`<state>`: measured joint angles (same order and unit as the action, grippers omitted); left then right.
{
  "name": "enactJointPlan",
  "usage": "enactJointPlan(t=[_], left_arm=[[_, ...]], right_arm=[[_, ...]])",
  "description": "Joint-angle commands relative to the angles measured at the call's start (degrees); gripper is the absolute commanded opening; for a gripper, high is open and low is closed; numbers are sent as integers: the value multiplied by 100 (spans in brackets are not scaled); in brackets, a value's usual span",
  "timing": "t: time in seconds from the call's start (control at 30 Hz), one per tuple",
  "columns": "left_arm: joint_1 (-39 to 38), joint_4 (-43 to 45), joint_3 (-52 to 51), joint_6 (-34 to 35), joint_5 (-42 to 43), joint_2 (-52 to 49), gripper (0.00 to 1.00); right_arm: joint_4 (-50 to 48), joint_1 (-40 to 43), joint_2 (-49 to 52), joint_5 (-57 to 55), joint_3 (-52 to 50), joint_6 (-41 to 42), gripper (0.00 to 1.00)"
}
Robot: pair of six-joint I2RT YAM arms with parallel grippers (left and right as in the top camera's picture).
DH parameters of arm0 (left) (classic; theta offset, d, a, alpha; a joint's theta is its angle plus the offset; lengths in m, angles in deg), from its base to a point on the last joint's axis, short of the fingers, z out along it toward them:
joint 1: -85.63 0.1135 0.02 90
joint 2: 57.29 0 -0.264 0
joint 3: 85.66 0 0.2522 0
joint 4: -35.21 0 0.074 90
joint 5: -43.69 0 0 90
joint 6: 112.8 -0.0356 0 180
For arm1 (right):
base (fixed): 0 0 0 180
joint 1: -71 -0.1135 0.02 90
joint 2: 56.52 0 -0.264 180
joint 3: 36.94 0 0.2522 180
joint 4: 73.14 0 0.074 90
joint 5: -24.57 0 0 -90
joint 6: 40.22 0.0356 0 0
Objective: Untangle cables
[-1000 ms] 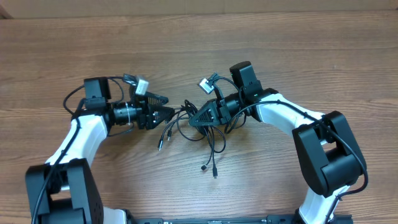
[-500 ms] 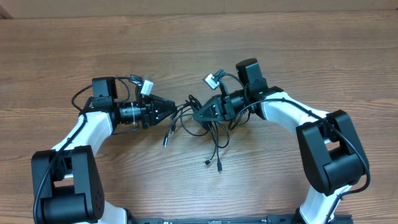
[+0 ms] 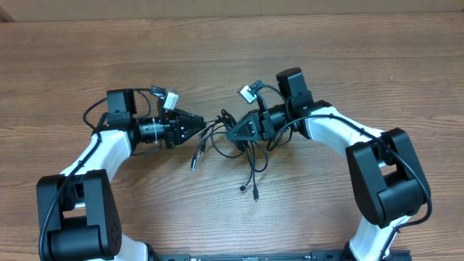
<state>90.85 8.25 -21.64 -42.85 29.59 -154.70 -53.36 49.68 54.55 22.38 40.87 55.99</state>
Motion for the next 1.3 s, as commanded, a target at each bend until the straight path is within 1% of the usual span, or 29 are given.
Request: enactJointPlan(t=[0.0,0.07,0.1,0.17,0.27,0.37,0.5,0.57,0.67,0.73,0.87,1.03,1.13,1.27], left_arm=[[2,83,94,258,-131,-42,27],[2,107,94,302,-142,-42,28],[2,109,94,332,-146,-42,31],[0,118,94,361,-149,-42,45],[2,125,94,361,-149,-42,61],[2,125,94,361,-151,-42,63],[2,122,94,363,-151,-42,71],[2,125,94,382,-155,-42,78],[2,127,94,382,-157,-42,93],[2,129,94,382,-157,-42,95],[2,131,94,407,-280,-42,100],[2,192,94,608,-496,-42,100],[2,238,94,754,-649,-42,99],[2,275,94,876,-750,-42,99]], right_arm=[[-33,9,-188,17,-24,-28,4],[-13,9,-188,-81,-24,-28,4],[-13,9,-188,-92,-24,-26,4],[9,9,-188,-96,-24,-28,4],[31,9,-188,-96,-24,-26,4],[26,9,-188,-96,-24,-28,4],[28,9,-188,-162,-24,-26,4],[33,9,-188,-339,-24,11,4],[33,9,-188,-997,-24,531,4],[48,9,-188,-1370,-24,782,4],[48,9,-188,-1471,-24,861,4],[92,9,-188,-1665,-24,866,4],[339,9,-188,-2188,-24,881,8],[789,9,-188,-2942,-24,881,10]])
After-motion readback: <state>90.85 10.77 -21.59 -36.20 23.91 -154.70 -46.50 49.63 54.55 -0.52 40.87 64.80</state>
